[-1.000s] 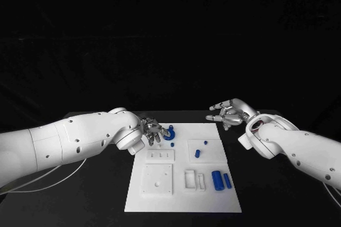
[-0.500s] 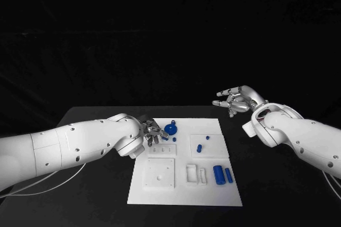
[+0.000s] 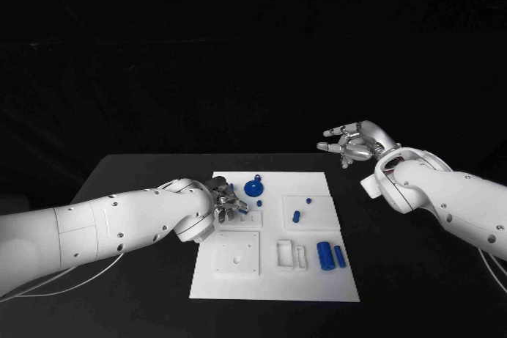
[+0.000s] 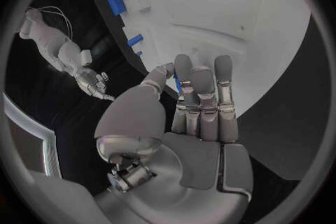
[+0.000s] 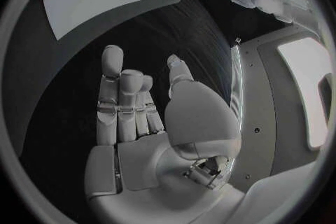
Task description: Assemble the parts on the task board
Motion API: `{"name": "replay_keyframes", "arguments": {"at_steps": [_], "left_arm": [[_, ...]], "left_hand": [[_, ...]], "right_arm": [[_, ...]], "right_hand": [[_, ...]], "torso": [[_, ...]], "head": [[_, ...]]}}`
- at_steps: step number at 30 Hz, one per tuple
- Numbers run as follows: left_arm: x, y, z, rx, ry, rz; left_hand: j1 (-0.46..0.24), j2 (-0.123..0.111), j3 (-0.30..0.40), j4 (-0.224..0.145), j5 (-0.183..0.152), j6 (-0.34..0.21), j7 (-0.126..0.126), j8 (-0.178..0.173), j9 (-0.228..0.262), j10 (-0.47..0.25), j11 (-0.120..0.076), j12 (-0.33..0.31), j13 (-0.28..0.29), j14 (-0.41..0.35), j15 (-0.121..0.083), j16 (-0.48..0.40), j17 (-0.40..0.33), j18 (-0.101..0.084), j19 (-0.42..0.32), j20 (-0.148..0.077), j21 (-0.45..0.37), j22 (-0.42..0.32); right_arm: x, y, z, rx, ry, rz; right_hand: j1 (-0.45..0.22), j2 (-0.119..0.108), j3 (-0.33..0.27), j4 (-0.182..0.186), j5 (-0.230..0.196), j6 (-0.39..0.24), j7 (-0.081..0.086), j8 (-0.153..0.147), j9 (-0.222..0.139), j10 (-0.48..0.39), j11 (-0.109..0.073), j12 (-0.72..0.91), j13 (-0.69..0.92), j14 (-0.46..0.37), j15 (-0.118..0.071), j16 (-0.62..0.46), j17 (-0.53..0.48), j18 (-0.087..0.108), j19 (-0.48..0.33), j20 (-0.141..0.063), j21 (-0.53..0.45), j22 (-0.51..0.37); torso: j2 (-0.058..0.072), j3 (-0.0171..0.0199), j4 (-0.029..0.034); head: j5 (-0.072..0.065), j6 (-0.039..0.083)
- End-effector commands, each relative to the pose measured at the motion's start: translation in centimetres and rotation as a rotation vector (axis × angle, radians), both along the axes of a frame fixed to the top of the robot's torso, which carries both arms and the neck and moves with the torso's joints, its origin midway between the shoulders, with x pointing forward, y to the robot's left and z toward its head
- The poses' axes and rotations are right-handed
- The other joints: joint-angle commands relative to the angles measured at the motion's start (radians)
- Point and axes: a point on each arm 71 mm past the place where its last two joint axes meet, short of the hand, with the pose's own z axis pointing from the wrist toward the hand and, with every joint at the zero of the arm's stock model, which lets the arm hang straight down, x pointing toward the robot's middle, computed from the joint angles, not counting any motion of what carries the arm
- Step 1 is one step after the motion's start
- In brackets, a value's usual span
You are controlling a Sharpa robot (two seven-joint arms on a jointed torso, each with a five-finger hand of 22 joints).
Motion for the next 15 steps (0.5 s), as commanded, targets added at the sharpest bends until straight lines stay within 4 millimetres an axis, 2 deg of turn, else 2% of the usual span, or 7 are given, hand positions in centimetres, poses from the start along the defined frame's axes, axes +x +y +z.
{"name": "replay_keyframes", "arguments": {"at_steps": [1, 3, 6, 12, 13, 15], "left_arm": [[0.11, 0.0, -0.16, 0.021, -0.023, 0.001], [0.12, 0.0, -0.32, 0.029, -0.018, -0.005], [0.15, -0.03, -0.48, 0.04, -0.014, -0.012], [0.19, -0.11, -0.79, 0.062, -0.007, -0.024], [0.19, -0.13, -0.86, 0.065, -0.004, -0.026], [0.15, -0.16, -0.99, 0.07, 0.002, -0.031]], "left_hand": [[0.002, -0.004, 0.052, -0.049, -0.003, 0.167, -0.094, 0.004, 0.14, 0.033, -0.02, -0.001, 0.003, -0.001, -0.003, -0.001, -0.001, -0.006, 0.011, 0.0, -0.024, 0.028], [0.003, -0.002, 0.051, -0.048, -0.01, 0.168, -0.095, 0.005, 0.139, 0.033, -0.02, -0.002, 0.004, -0.001, -0.003, 0.0, -0.001, -0.007, 0.015, 0.0, -0.036, 0.043], [0.005, 0.008, 0.044, -0.038, -0.042, 0.168, -0.095, 0.005, 0.14, 0.033, -0.019, -0.001, 0.006, -0.002, -0.001, -0.001, -0.002, -0.008, 0.02, 0.002, -0.052, 0.059], [0.008, 0.011, 0.041, -0.035, -0.046, 0.167, -0.094, 0.006, 0.14, 0.033, -0.019, -0.002, 0.006, -0.002, -0.001, -0.002, -0.004, -0.008, 0.025, 0.003, -0.067, 0.074], [0.01, 0.01, 0.04, -0.033, -0.048, 0.167, -0.095, 0.005, 0.139, 0.033, -0.019, -0.003, 0.006, -0.001, -0.001, -0.001, -0.006, -0.01, 0.038, 0.003, -0.105, 0.117], [0.01, 0.01, 0.039, -0.033, -0.048, 0.167, -0.095, 0.005, 0.139, 0.033, -0.019, -0.003, 0.007, -0.001, -0.001, -0.001, -0.006, -0.01, 0.04, 0.003, -0.11, 0.123]], "right_arm": [[0.0, 0.03, 0.16, 0.004, -0.011, 0.006], [0.0, 0.02, 0.16, 0.004, -0.01, 0.006], [-0.01, 0.03, 0.17, 0.004, -0.01, 0.006], [-0.03, 0.09, 0.18, 0.004, -0.009, 0.008], [-0.03, 0.1, 0.18, 0.004, -0.009, 0.008], [-0.04, 0.11, 0.18, 0.004, -0.008, 0.009]], "right_hand": [[-0.002, 0.007, 0.001, -0.005, 0.007, 0.008, 0.0, -0.005, 0.0, -0.007, 0.002, 0.002, -0.001, -0.003, -0.002, -0.001, 0.002, 0.014, 0.036, 0.007, 0.002, -0.001], [-0.002, 0.007, 0.001, -0.005, 0.007, 0.008, 0.0, -0.005, 0.0, -0.007, 0.002, 0.002, -0.001, -0.003, -0.002, -0.001, 0.002, 0.014, 0.036, 0.007, 0.002, -0.001], [-0.002, 0.007, 0.001, -0.005, 0.007, 0.008, 0.0, -0.005, 0.0, -0.007, 0.002, 0.002, -0.001, -0.003, -0.002, -0.001, 0.002, 0.014, 0.036, 0.007, 0.002, -0.001], [-0.005, 0.007, 0.001, -0.004, 0.008, 0.009, 0.0, -0.004, 0.0, -0.007, 0.002, 0.003, -0.002, -0.003, -0.002, -0.001, 0.002, 0.014, 0.036, 0.007, 0.003, -0.001], [-0.005, 0.007, 0.001, -0.004, 0.008, 0.009, 0.0, -0.004, 0.0, -0.007, 0.002, 0.003, -0.002, -0.003, -0.002, -0.001, 0.002, 0.014, 0.036, 0.007, 0.003, -0.001], [-0.005, 0.007, 0.001, -0.004, 0.008, 0.009, 0.0, -0.004, 0.0, -0.007, 0.002, 0.003, -0.002, -0.003, -0.002, -0.001, 0.002, 0.014, 0.036, 0.007, 0.003, -0.001]], "torso": [[0.0, -0.0008, -0.0008], [0.0, -0.0004, -0.001], [0.0, 0.0002, -0.0003], [0.0, -0.0005, 0.0001], [0.0, -0.0008, -0.0002], [0.0, -0.0004, -0.0005]], "head": [[-0.002, -0.004], [-0.002, -0.005], [-0.003, -0.006], [-0.005, -0.007], [-0.005, -0.009], [-0.005, -0.009]]}}
